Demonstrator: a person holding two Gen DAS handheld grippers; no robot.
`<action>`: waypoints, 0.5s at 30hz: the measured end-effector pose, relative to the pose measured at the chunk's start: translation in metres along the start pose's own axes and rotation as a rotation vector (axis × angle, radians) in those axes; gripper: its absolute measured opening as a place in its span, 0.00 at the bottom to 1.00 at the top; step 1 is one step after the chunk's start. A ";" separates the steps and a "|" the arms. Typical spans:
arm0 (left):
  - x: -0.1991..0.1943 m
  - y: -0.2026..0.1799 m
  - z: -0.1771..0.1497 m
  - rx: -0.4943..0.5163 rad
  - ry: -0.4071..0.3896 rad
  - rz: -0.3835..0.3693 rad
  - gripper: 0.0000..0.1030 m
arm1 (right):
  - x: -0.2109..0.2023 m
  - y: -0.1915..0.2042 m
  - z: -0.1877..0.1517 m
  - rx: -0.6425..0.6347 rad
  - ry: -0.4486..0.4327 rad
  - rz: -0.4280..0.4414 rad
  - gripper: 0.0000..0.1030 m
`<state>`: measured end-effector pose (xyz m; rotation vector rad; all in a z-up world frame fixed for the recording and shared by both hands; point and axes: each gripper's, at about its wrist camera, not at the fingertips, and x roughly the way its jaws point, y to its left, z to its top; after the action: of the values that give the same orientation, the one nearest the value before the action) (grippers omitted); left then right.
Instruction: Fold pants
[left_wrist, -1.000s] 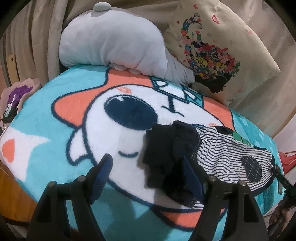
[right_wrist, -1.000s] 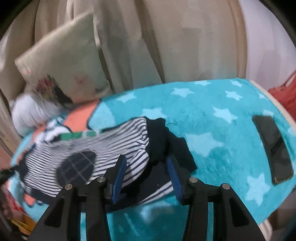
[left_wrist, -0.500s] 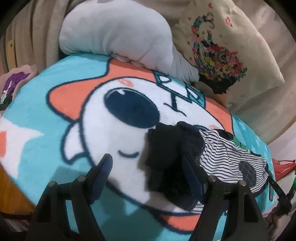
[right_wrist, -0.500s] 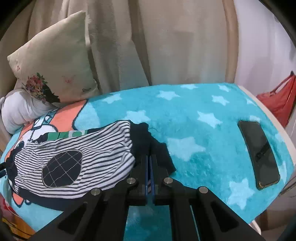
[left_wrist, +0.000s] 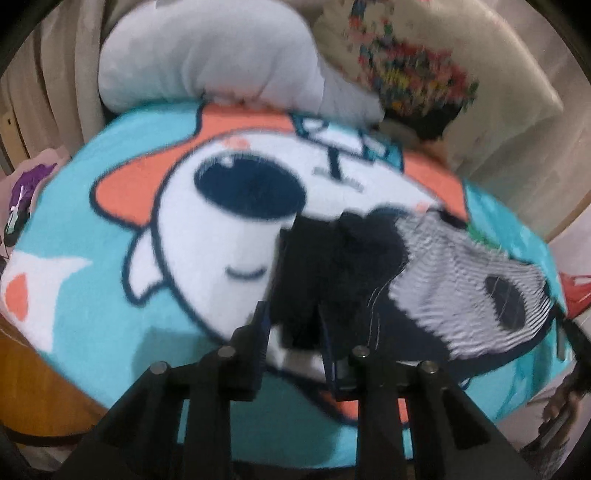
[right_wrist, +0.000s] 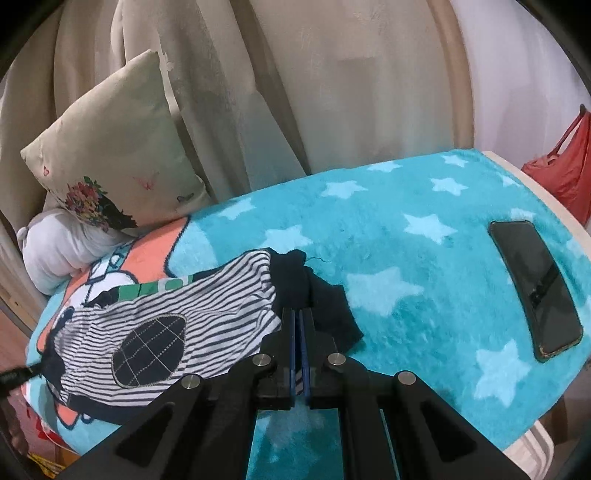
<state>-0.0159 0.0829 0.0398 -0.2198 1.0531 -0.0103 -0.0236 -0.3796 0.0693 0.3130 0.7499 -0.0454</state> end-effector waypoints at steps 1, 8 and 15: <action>0.005 0.003 -0.001 -0.012 0.022 0.004 0.30 | 0.000 0.001 0.000 0.004 -0.001 0.003 0.04; -0.026 0.011 0.006 -0.028 -0.050 -0.045 0.42 | -0.008 0.011 0.004 0.001 -0.011 0.072 0.17; -0.025 -0.044 0.020 0.087 -0.186 -0.092 0.67 | 0.021 0.080 -0.022 -0.135 0.109 0.311 0.27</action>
<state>-0.0063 0.0459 0.0790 -0.1864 0.8547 -0.1166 -0.0107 -0.2956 0.0607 0.3019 0.8006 0.3165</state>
